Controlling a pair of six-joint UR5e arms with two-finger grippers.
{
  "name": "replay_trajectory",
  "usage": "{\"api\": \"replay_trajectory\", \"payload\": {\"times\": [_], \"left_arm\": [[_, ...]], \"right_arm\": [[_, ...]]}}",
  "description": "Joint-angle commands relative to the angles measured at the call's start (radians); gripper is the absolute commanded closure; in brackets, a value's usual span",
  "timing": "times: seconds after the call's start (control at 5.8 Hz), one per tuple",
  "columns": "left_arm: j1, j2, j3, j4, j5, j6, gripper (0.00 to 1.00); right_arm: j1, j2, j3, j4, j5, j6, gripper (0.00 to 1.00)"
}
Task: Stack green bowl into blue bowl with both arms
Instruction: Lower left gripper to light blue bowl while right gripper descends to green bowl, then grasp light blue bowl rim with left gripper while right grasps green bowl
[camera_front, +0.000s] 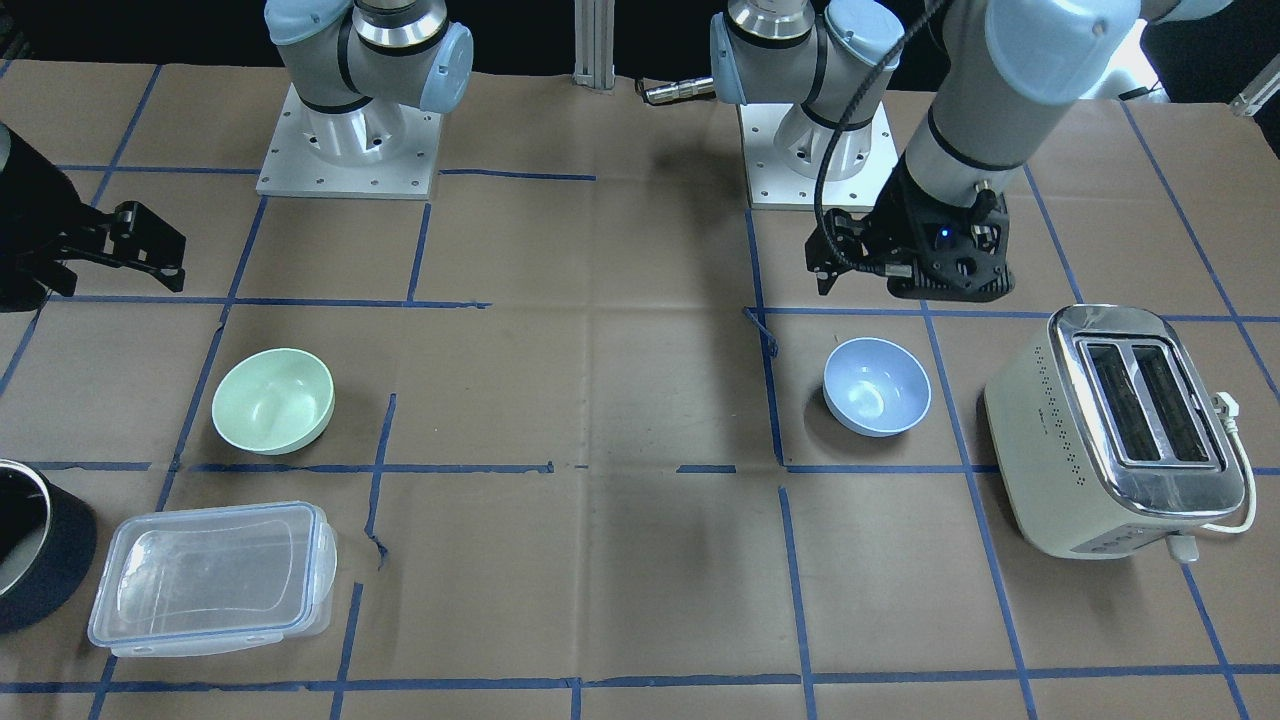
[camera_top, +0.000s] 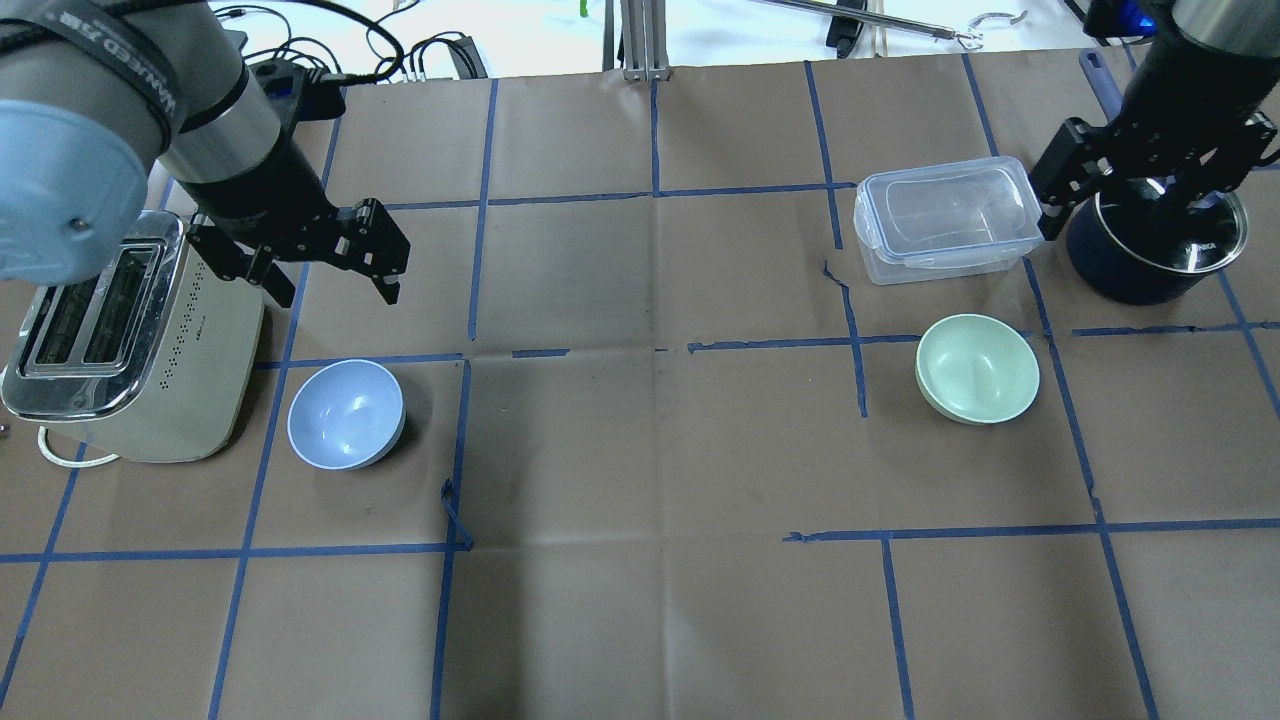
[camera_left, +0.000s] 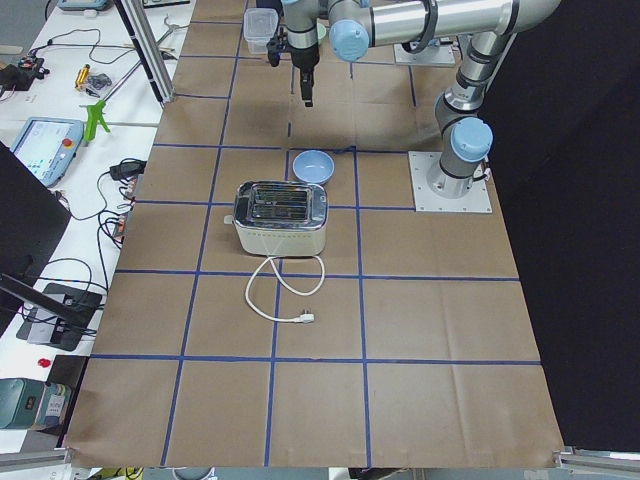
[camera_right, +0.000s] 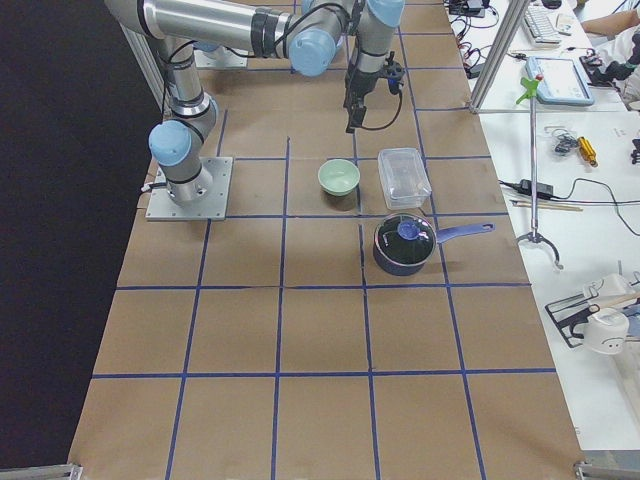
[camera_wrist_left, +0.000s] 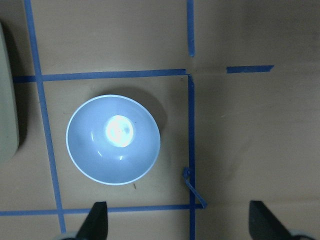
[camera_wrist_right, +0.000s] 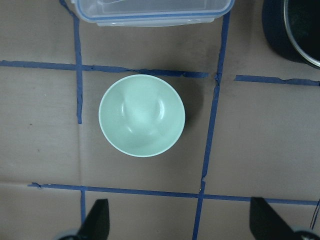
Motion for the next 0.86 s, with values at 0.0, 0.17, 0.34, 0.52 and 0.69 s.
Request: {"api": "replay_trajectory", "payload": {"times": [0.0, 0.17, 0.34, 0.52, 0.69], "left_arm": [[0.035, -0.038, -0.185, 0.209, 0.000, 0.029, 0.03], [0.044, -0.063, -0.251, 0.304, 0.000, 0.027, 0.03], [0.044, -0.086, -0.296, 0.314, -0.003, 0.029, 0.03], [0.038, -0.135, -0.307, 0.364, -0.001, 0.027, 0.04], [0.035, -0.187, -0.306, 0.413, 0.000, 0.021, 0.04]], "right_arm": [[-0.074, 0.001, 0.105, -0.122, 0.006, -0.061, 0.00], [-0.074, 0.010, 0.187, -0.235, 0.008, -0.061, 0.00], [-0.071, 0.010, 0.285, -0.352, 0.009, -0.051, 0.00], [-0.068, 0.019, 0.406, -0.506, 0.008, -0.011, 0.00], [-0.063, 0.057, 0.485, -0.664, 0.008, 0.008, 0.00]]}}
